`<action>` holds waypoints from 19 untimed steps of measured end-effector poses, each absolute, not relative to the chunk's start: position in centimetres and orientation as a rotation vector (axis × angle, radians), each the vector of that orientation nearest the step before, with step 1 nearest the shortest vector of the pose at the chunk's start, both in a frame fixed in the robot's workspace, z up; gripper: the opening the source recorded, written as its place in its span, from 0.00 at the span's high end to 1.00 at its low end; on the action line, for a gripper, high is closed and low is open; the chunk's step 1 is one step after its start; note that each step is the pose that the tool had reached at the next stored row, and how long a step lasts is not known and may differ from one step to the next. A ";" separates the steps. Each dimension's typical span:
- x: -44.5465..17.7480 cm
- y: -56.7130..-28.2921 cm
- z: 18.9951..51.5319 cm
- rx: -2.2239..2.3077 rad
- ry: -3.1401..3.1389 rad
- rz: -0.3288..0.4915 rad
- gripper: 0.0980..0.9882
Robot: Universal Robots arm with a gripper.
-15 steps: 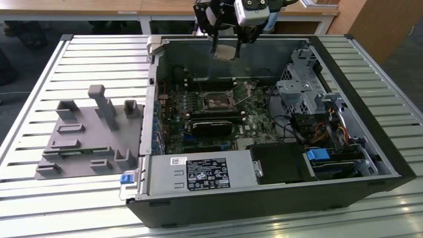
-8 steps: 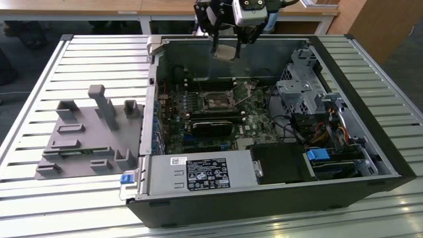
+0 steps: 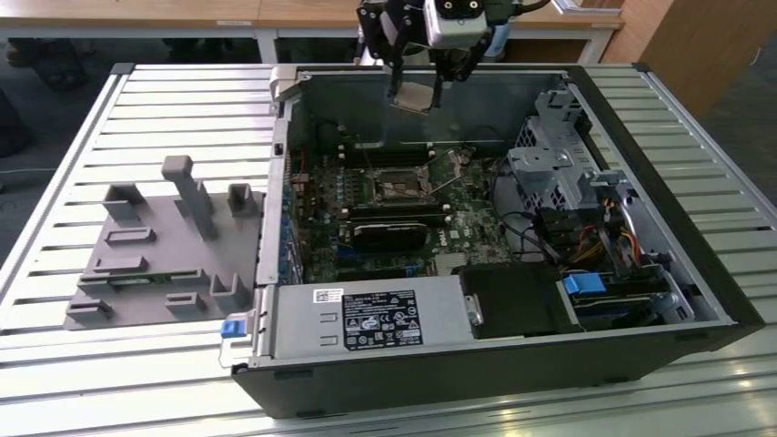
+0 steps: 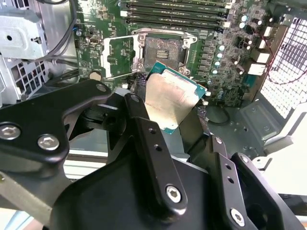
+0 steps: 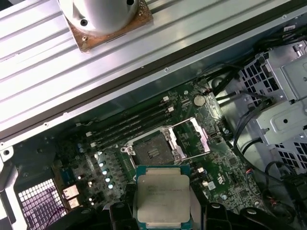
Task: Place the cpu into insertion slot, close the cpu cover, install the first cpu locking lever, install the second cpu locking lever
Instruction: 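Place the cpu into insertion slot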
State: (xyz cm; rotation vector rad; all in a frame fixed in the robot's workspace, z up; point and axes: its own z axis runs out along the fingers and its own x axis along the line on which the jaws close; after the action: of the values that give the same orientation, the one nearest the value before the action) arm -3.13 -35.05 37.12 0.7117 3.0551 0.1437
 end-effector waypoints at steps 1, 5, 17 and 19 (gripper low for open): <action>-3.1 -35.0 37.1 0.721 3.053 0.144 0.52; -3.1 -35.0 37.1 0.766 3.040 0.143 0.52; -3.1 -35.0 37.1 0.873 3.008 0.143 0.52; -3.1 -35.0 37.1 0.891 3.002 0.143 0.52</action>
State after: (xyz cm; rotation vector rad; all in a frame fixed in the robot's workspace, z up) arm -3.13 -35.03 37.08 0.8912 3.0019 0.1430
